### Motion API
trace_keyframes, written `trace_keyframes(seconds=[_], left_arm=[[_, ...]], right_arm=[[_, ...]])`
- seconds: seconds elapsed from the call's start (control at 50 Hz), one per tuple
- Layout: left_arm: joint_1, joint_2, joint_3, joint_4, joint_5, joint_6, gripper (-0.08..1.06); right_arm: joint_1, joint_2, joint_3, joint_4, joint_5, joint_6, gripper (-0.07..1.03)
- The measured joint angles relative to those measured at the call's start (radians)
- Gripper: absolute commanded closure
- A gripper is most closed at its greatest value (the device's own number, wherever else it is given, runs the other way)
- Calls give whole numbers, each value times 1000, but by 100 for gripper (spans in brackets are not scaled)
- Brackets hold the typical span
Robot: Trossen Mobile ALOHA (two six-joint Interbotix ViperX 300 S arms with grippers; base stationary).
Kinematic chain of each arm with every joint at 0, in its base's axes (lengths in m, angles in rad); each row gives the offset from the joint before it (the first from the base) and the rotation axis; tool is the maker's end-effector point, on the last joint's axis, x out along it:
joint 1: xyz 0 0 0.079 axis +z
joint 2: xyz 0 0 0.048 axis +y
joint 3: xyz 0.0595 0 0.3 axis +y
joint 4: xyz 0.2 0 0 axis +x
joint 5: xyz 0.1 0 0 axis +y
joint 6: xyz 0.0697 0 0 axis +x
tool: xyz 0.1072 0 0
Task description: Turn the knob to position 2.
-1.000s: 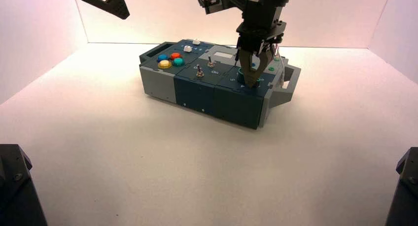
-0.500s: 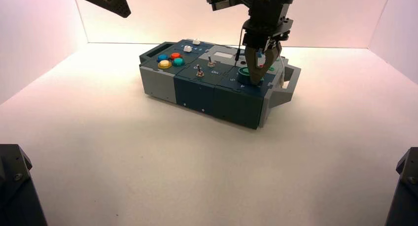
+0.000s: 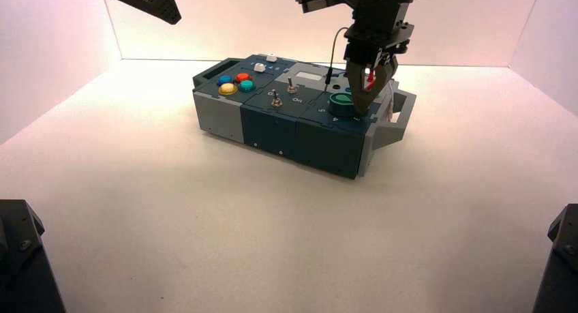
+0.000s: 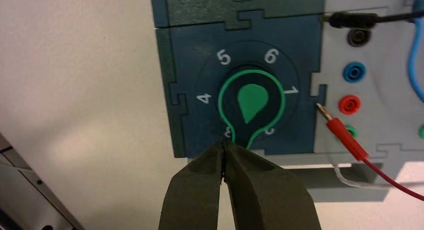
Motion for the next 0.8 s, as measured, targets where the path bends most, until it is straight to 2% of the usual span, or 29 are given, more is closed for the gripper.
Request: trace_keyframes(seconds=[0.8], left_arm=[[0, 0, 0, 0, -2, 0, 101]], right_arm=[[-44, -9, 0, -17, -12, 0, 99]])
